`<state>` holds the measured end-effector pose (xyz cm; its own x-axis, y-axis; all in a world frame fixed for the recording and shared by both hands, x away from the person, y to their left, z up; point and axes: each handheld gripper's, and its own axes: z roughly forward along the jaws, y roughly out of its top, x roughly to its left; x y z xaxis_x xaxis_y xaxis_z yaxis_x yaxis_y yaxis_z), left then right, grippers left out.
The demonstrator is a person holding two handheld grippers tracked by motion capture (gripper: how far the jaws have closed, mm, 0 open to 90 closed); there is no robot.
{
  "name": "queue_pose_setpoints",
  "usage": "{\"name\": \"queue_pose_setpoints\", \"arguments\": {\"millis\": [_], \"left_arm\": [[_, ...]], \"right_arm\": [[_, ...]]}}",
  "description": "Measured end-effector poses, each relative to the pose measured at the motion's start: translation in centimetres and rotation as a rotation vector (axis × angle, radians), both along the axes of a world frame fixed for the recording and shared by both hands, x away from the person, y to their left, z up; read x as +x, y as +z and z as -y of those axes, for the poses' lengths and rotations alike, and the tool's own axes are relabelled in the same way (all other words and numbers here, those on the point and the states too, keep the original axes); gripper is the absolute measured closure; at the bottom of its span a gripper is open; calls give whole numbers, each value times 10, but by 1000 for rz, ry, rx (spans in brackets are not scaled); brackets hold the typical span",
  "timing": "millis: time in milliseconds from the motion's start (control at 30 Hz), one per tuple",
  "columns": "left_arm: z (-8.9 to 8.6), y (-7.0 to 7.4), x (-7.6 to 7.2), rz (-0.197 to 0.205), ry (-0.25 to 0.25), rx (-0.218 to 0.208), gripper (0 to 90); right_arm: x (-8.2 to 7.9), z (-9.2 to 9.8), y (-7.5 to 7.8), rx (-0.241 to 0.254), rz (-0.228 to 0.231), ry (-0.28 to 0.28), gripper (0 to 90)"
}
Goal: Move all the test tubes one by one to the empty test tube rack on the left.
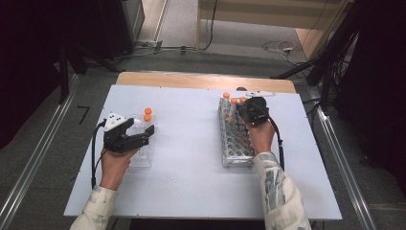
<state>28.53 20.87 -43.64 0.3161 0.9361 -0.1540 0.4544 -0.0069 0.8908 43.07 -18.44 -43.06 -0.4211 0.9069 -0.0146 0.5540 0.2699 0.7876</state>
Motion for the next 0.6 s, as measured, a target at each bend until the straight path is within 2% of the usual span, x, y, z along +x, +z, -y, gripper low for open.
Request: {"name": "queue_pose_setpoints", "arguments": {"millis": [133,200,333,600], "left_arm": [[-1,0,0,1,-1,-6,173],[-1,1,0,-7,-5,-24,173],[-2,2,-1,-2,-3,-26,173],[-1,2,-4,-3,-6,-23,174]], "right_arm": [[-2,2,2,32,25,-5,720],[-4,2,3,33,41,-9,721],[-6,2,6,51,66,-15,721],[-12,7,24,87,104,-18,722]]}}
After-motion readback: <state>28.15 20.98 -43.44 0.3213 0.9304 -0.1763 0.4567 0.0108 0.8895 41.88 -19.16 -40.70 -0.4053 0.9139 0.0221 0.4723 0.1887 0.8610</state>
